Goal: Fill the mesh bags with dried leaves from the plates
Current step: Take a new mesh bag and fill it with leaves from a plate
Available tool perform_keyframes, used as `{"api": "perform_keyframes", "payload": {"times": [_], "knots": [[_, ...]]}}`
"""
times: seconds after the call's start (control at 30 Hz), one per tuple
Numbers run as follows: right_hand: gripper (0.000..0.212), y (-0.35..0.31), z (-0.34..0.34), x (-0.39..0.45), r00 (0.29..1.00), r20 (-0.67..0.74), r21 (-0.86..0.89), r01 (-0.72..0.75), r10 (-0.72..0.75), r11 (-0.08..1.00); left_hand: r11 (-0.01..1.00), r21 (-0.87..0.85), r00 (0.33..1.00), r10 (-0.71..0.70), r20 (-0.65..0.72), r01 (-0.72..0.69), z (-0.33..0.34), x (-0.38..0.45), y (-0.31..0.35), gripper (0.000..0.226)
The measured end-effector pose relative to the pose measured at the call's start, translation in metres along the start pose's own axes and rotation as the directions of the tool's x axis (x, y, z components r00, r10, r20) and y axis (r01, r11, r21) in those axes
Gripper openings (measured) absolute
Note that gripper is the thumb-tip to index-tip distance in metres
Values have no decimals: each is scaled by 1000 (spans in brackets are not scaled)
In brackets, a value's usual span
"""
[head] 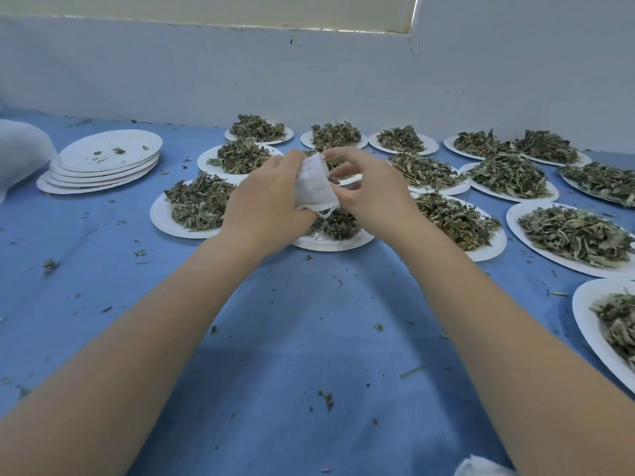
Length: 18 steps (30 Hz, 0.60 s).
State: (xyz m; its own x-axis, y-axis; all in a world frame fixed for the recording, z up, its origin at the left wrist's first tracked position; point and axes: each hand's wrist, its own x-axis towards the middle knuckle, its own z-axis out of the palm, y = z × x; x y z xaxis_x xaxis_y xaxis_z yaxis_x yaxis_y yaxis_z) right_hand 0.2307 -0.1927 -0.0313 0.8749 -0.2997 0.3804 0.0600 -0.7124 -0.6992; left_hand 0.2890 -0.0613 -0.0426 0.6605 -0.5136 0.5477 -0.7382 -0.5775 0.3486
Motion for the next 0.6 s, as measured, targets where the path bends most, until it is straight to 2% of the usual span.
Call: {"api": "perform_keyframes", "payload": {"times": [0.13, 0.23, 0.37, 0.47, 0.6], "knots": [[20, -2, -5, -1, 996, -78, 205, -37, 54, 978, 996, 73, 999, -52, 3, 51, 2, 0, -3, 38], [25, -3, -13, -1, 999, 7, 382, -32, 32, 924, 995, 68, 997, -74, -8, 74, 3, 1, -5, 41], [39, -7, -13, -3, 997, 82, 519, -52, 11, 853, 998, 44, 998, -55, 5, 54, 7, -1, -2, 43], [41, -11, -9, -2, 992, 118, 565, -98, 38, 819, 998, -20, 998, -66, -19, 65, 9, -2, 1, 43], [43, -13, -6, -3, 978, 205, 498, -146, 47, 855, 992, -108, 998, -61, -26, 58, 9, -2, 2, 47]]}}
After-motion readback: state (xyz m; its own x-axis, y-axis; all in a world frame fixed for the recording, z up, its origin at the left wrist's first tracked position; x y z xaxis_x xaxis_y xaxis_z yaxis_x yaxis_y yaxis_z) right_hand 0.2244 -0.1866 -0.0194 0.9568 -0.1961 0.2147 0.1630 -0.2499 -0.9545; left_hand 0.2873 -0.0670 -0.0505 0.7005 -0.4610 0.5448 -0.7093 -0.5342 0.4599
